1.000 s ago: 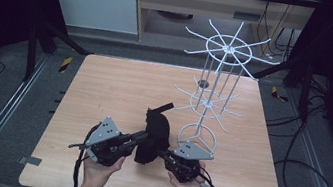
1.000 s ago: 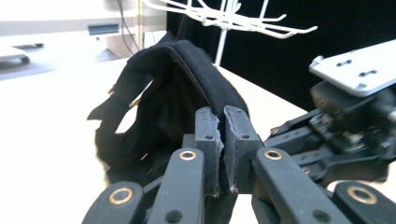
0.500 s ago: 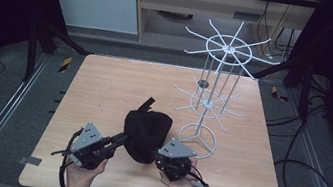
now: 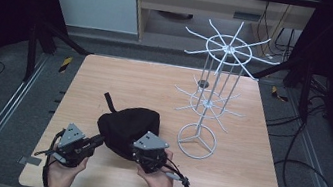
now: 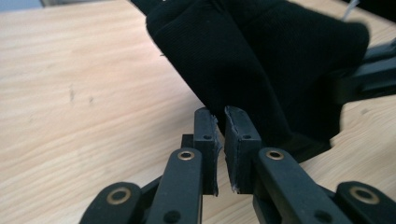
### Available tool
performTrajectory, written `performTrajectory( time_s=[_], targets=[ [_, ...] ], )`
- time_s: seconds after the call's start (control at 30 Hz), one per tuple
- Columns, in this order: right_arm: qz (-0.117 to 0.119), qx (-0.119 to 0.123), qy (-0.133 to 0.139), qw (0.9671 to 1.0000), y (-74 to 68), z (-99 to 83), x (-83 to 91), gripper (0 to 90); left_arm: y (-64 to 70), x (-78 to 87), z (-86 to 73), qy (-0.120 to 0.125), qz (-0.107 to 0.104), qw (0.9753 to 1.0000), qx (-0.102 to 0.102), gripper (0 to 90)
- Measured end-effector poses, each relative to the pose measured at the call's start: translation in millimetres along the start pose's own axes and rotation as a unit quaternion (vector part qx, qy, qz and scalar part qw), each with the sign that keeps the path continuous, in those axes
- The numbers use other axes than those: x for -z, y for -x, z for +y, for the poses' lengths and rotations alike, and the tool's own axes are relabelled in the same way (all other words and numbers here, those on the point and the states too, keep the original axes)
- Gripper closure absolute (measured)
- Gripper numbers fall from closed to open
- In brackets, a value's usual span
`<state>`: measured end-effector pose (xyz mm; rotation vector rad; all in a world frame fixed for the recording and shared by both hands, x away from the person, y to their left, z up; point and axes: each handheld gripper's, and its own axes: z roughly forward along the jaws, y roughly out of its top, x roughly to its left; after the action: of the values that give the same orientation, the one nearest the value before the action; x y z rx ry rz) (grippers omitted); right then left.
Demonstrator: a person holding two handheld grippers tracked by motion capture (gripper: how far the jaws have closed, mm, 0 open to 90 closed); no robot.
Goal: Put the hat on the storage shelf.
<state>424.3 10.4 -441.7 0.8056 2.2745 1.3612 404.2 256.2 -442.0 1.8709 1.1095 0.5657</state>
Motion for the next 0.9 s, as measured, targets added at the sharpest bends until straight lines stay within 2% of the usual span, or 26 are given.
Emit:
performTrajectory(
  time_s=[0.1, 0.3, 0.47, 0.53, 0.6, 0.73, 0.8, 0.9],
  targets=[
    [0.008, -0.003, 0.002, 1.0000, -2.0, -0.1, -5.5, 77.6, -7.1, -4.1, -4.0, -0.016, 0.007, 0.9998, 0.005, 83.1],
    [0.014, -0.005, -0.002, 0.9999, -0.9, -3.5, -9.4, 73.9, -13.1, -12.2, -10.0, -0.040, 0.024, 0.9989, 0.011, 83.3],
    [0.011, -0.011, -0.003, 0.9999, 4.1, -8.8, -5.2, 72.2, -20.3, -18.1, -16.0, -0.072, 0.036, 0.9965, 0.022, 82.7],
    [0.009, -0.015, 0.002, 0.9998, 8.2, -9.1, 0.2, 71.8, -22.8, -16.2, -17.1, -0.081, 0.052, 0.9950, 0.025, 81.7],
    [0.004, -0.017, 0.006, 0.9998, 12.7, -9.0, 6.7, 70.7, -25.8, -10.1, -16.3, -0.072, 0.057, 0.9951, 0.037, 81.0],
    [-0.006, -0.023, 0.008, 0.9997, 24.1, -12.8, 21.2, 69.4, -30.5, 3.5, -12.0, -0.044, 0.064, 0.9961, 0.041, 73.8],
    [-0.012, -0.026, 0.008, 0.9995, 30.1, -16.5, 28.7, 68.8, -31.3, 7.1, -8.4, -0.031, 0.061, 0.9968, 0.041, 70.3],
    [-0.024, -0.036, 0.012, 0.9990, 39.5, -23.0, 40.4, 65.8, -28.1, 8.6, -1.8, -0.016, 0.050, 0.9982, 0.028, 64.1]
  ],
)
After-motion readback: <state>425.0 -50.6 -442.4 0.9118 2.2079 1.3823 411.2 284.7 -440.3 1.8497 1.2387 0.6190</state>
